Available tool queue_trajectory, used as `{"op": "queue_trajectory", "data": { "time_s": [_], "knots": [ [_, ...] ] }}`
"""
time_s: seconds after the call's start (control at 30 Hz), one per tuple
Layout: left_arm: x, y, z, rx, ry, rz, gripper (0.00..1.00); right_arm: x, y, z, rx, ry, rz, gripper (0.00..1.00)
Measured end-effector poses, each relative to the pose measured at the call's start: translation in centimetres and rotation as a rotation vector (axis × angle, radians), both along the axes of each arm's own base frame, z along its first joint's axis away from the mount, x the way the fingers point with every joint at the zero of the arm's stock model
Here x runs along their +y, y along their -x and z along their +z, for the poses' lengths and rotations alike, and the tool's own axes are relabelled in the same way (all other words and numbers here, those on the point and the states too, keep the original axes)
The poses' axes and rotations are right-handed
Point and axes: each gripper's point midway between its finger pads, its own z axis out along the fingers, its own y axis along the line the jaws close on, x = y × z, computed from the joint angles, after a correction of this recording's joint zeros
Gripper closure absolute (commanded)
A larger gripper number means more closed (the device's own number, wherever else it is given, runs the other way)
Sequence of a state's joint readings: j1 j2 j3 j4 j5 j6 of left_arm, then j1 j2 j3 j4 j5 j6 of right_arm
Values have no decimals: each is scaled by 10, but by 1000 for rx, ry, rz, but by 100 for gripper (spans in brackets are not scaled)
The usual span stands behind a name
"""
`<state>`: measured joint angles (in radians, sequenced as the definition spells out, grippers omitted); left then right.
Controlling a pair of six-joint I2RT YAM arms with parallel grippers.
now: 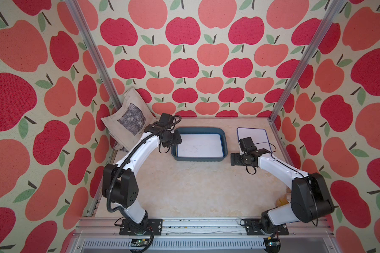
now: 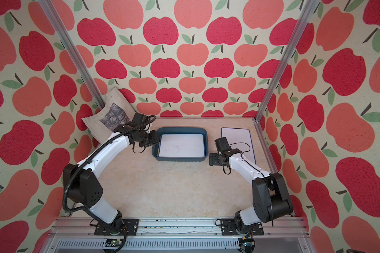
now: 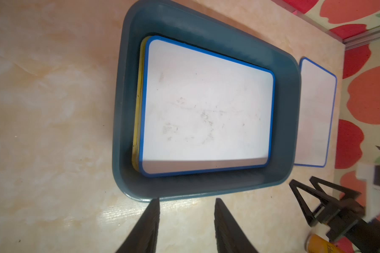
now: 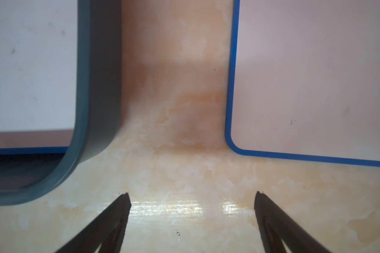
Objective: Put the whiteboard into the storage box
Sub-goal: Place the whiteboard in the storage box, then move the whiteboard to the center of the board.
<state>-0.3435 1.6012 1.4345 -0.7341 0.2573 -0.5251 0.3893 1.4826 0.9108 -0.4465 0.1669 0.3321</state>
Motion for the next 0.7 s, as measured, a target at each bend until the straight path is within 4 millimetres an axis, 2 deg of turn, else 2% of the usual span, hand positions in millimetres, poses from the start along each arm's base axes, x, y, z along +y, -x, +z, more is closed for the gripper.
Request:
{"op": "queue_trajectory", "data": {
  "time_s": [0.1, 0.23, 0.37, 0.5, 0.7],
  "knots": [
    [10, 20, -4, 4, 27, 2, 55, 0, -7, -4, -3, -3, 10, 7],
    [23, 52, -19, 38, 60, 7, 55, -4, -17, -13, 11, -10, 3, 7],
    [29, 76, -31, 55, 92, 5, 55, -9, -22, -25, 32, -8, -10, 7],
    [30, 85, -38, 60, 121, 8, 55, -8, -27, -32, 43, -15, -6, 7],
    [28, 86, -45, 65, 147, 14, 55, -3, -33, -40, 43, -36, 18, 7]
  ]
}}
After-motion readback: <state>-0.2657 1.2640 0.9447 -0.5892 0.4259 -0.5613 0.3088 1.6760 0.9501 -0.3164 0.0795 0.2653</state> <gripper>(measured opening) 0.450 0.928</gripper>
